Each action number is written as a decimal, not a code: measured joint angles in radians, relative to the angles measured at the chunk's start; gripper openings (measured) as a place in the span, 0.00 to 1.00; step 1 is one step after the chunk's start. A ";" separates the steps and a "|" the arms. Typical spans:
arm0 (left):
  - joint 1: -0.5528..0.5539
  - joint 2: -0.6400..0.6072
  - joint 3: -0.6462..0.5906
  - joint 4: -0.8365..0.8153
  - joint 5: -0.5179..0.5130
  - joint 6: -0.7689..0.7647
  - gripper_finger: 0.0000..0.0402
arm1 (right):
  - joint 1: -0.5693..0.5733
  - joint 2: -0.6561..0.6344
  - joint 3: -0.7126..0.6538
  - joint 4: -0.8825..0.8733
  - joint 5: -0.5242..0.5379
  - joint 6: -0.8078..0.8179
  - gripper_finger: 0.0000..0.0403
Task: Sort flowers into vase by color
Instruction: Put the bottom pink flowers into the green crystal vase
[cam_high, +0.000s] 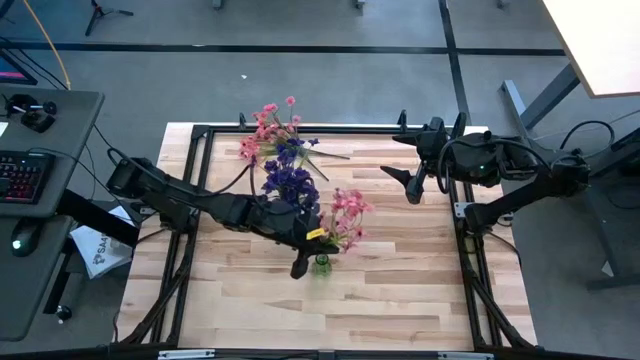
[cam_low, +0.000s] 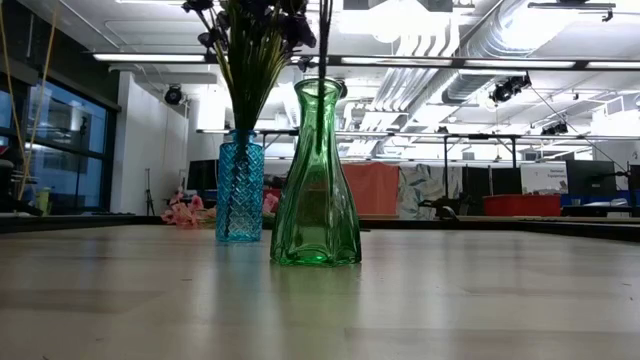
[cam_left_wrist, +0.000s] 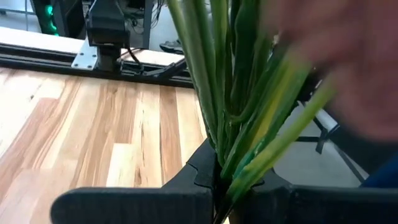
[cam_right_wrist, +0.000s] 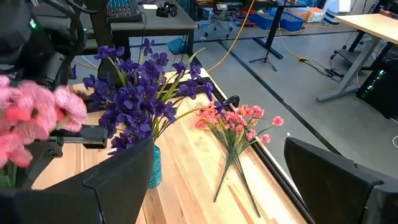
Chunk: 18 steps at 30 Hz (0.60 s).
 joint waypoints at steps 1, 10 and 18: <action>0.000 0.000 -0.004 0.000 -0.001 0.000 0.00 | 0.000 0.000 0.000 0.000 0.000 0.000 0.88; 0.003 0.000 -0.007 -0.067 0.005 -0.033 0.10 | 0.000 0.000 0.000 0.000 0.003 -0.008 0.88; 0.003 -0.016 -0.007 -0.136 0.083 -0.079 0.38 | 0.000 0.000 0.000 0.001 0.004 -0.008 0.88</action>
